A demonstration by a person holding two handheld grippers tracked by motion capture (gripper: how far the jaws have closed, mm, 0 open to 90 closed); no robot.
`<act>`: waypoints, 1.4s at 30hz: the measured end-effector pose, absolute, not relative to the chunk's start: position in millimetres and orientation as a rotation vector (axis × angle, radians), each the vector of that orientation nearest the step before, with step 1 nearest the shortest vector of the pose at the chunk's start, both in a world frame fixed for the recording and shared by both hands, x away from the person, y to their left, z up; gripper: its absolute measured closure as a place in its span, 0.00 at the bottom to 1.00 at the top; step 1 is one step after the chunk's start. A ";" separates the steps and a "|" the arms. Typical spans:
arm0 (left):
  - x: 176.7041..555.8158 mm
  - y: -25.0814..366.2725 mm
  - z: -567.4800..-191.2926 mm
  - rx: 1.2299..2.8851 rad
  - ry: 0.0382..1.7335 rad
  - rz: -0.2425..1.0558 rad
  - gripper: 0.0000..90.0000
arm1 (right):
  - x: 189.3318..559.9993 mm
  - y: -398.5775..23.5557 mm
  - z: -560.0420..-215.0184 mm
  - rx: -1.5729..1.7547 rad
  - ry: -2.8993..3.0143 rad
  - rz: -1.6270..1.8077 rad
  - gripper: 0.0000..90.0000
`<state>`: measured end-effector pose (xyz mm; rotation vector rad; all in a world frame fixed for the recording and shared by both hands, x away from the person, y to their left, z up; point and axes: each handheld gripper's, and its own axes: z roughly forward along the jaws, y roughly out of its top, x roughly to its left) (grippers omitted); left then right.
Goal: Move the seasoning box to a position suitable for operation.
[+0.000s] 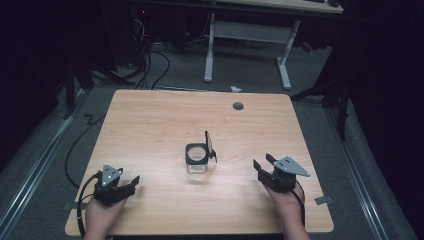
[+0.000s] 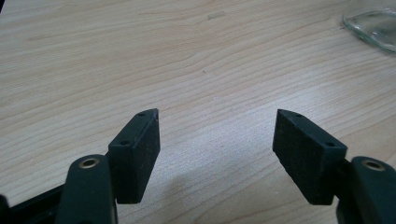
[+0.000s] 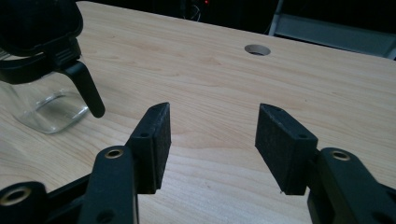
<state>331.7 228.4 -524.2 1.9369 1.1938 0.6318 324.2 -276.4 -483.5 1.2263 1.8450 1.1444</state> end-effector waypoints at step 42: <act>330.5 228.0 -522.9 1.935 1.176 0.623 0.36 | 346.8 -242.3 -459.9 1.180 1.883 1.218 0.86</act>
